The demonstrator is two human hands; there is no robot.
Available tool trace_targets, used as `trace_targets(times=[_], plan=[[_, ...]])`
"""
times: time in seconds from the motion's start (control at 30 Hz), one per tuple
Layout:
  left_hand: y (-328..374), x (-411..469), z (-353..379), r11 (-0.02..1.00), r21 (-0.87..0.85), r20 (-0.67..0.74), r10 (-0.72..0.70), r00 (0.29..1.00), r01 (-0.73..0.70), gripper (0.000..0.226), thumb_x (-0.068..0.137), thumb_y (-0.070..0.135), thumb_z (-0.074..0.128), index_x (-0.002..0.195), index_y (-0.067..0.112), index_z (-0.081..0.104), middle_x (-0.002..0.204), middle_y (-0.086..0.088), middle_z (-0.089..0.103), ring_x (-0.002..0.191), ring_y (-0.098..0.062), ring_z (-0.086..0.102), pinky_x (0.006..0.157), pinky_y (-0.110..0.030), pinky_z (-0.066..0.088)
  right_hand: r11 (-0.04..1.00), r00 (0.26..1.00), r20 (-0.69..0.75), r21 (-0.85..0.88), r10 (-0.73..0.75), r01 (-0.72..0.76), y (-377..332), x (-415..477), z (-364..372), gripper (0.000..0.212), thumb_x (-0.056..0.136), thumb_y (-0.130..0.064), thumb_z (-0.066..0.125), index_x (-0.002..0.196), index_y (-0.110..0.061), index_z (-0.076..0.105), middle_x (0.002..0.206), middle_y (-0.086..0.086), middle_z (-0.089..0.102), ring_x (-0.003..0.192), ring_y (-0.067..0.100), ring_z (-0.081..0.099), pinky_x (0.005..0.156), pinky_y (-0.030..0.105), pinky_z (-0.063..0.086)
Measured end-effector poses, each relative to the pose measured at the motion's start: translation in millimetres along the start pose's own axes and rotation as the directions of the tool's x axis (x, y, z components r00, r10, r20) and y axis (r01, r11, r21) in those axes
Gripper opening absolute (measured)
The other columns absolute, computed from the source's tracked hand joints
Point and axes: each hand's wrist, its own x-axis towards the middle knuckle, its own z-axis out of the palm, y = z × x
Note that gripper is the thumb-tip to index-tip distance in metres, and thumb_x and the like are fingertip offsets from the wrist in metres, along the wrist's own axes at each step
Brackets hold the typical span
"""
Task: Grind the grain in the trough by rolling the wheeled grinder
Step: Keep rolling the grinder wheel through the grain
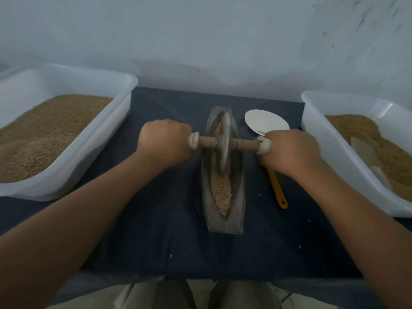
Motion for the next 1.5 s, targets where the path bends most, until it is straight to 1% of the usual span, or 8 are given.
trace_targets(times=[0.13, 0.23, 0.43, 0.57, 0.73, 1.07, 1.27, 1.5], plan=[[3, 48, 0, 0.999, -0.009, 0.05, -0.051, 0.997, 0.052, 0.037, 0.093, 0.049, 0.054, 0.067, 0.024, 0.051, 0.067, 0.004, 0.056, 0.057, -0.022, 0.05, 0.056, -0.03, 0.036, 0.996, 0.994, -0.07, -0.034, 0.084, -0.087, -4, 37, 11, 0.043, 0.098, -0.052, 0.047, 0.065, -0.026, 0.056, 0.062, -0.004, 0.056, 0.056, 0.015, 0.049, 0.05, 0.028, 0.031], [10, 25, -11, 0.999, 0.03, 0.007, -0.035, 0.999, 0.034, 0.035, 0.096, 0.046, 0.046, 0.068, 0.025, 0.05, 0.062, 0.006, 0.049, 0.05, -0.017, 0.042, 0.051, -0.028, 0.03, 0.996, 0.993, 0.076, -0.024, 0.085, -0.083, -1, 28, 4, 0.033, 0.092, -0.049, 0.056, 0.068, -0.027, 0.062, 0.064, -0.005, 0.061, 0.059, 0.017, 0.057, 0.053, 0.031, 0.045], [-1, -67, -26, 0.989, -0.034, -0.289, 0.13, 0.948, -0.146, 0.039, 0.094, 0.045, 0.051, 0.065, 0.026, 0.034, 0.054, 0.008, 0.032, 0.041, -0.019, 0.029, 0.055, -0.021, 0.009, 0.993, 0.996, -0.005, 0.084, -0.086, 0.086, 8, -57, -10, 0.038, 0.068, -0.07, 0.037, 0.066, -0.039, 0.057, 0.053, -0.015, 0.054, 0.051, 0.003, 0.052, 0.048, 0.027, 0.041], [1, -29, -10, 0.996, -0.015, -0.16, 0.089, 0.983, -0.092, 0.044, 0.086, 0.036, 0.072, 0.064, 0.026, 0.035, 0.055, 0.009, 0.032, 0.044, -0.021, 0.036, 0.053, -0.022, 0.017, 0.998, 0.998, -0.037, 0.044, -0.05, 0.052, 4, -31, 5, 0.043, 0.074, -0.072, 0.036, 0.067, -0.034, 0.055, 0.058, -0.012, 0.054, 0.055, 0.007, 0.051, 0.051, 0.029, 0.043], [4, 49, -1, 1.0, 0.016, -0.028, -0.008, 1.0, 0.008, 0.039, 0.086, 0.042, 0.063, 0.058, 0.023, 0.042, 0.054, 0.008, 0.041, 0.045, -0.018, 0.037, 0.051, -0.024, 0.028, 0.994, 0.992, -0.07, -0.015, 0.107, -0.108, 2, 38, 28, 0.033, 0.096, -0.05, 0.054, 0.07, -0.028, 0.057, 0.065, -0.005, 0.06, 0.057, 0.015, 0.053, 0.051, 0.029, 0.04], [-3, -57, -17, 0.99, -0.01, -0.251, 0.131, 0.959, -0.138, 0.042, 0.091, 0.039, 0.065, 0.062, 0.023, 0.039, 0.052, 0.005, 0.038, 0.04, -0.02, 0.035, 0.053, -0.022, 0.015, 0.988, 0.995, -0.051, 0.12, -0.09, 0.096, 13, -53, 1, 0.035, 0.069, -0.07, 0.037, 0.066, -0.04, 0.053, 0.055, -0.015, 0.053, 0.053, 0.003, 0.05, 0.048, 0.028, 0.039], [5, 17, 5, 1.0, 0.009, -0.116, 0.007, 0.993, -0.006, 0.038, 0.092, 0.043, 0.058, 0.063, 0.024, 0.042, 0.059, 0.004, 0.047, 0.05, -0.026, 0.049, 0.054, -0.028, 0.033, 0.999, 0.99, -0.139, 0.024, 0.026, -0.023, 3, 9, 21, 0.035, 0.093, -0.056, 0.051, 0.069, -0.03, 0.053, 0.062, -0.008, 0.054, 0.057, 0.014, 0.051, 0.052, 0.03, 0.038], [6, 0, -5, 0.999, -0.033, -0.072, -0.019, 0.997, 0.017, 0.043, 0.097, 0.046, 0.053, 0.064, 0.023, 0.038, 0.06, 0.007, 0.041, 0.055, -0.028, 0.053, 0.055, -0.029, 0.034, 1.0, 1.0, 0.004, -0.012, 0.017, -0.017, 0, 8, -5, 0.036, 0.091, -0.057, 0.05, 0.07, -0.029, 0.058, 0.065, -0.009, 0.056, 0.057, 0.01, 0.048, 0.05, 0.027, 0.031]])
